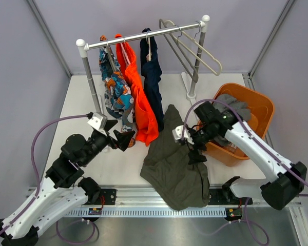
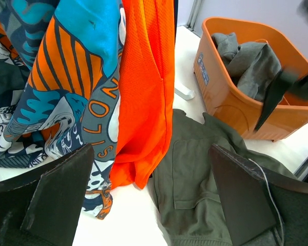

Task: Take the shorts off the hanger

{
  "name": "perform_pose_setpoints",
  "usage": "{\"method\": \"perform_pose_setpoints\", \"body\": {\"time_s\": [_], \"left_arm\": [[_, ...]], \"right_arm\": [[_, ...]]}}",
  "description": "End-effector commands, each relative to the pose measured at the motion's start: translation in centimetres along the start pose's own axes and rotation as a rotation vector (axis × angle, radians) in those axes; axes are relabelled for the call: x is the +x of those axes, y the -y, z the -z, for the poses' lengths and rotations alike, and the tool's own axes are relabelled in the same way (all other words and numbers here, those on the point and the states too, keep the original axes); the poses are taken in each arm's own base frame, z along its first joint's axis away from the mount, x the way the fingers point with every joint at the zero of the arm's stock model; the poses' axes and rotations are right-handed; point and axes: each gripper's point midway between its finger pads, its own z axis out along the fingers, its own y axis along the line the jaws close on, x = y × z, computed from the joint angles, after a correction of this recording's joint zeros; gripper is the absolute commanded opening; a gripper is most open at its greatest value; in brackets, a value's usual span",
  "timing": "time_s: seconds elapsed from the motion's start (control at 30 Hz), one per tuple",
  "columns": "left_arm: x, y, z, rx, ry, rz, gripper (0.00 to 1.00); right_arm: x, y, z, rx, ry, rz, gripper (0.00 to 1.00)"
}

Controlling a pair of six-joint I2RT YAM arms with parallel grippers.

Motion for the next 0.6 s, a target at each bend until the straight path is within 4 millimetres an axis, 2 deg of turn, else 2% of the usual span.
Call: {"method": "perform_pose_setpoints", "body": {"time_s": [0.0,0.03,0.23,0.33,0.5,0.57], "left_arm": [[-0.7,0.1,0.3,0.004,0.03,0.002,0.99],[-0.5,0.1,0.6,0.003,0.027,0.007,0.99],[1.3,-0.5,1.9,-0.027,-0.008,0.066,0.99],[1.4,-1.0,3.1,-0.055,0.007,0.085,0.99],[1.0,-1.7,5.2,-0.084,0.054,0.099,0.99],[0.8,-1.8,5.6,-0.088,0.066,0.094,0.99]], "right_arm": [[1.2,1.4,-3.0,-0.028,-0.084,0.161,0.99],[1.8,2.5,-4.3,-0.019,-0.109,0.184,0.99],[5.0,4.6,-9.3,-0.025,-0.291,0.238,0.99],[6.8,5.2,-11.1,-0.016,-0.368,0.22,0.99],[9.7,5.9,-12.7,0.012,-0.518,0.227,0.99],[10.7,5.2,-13.7,-0.005,-0.555,0.246,0.96]]}}
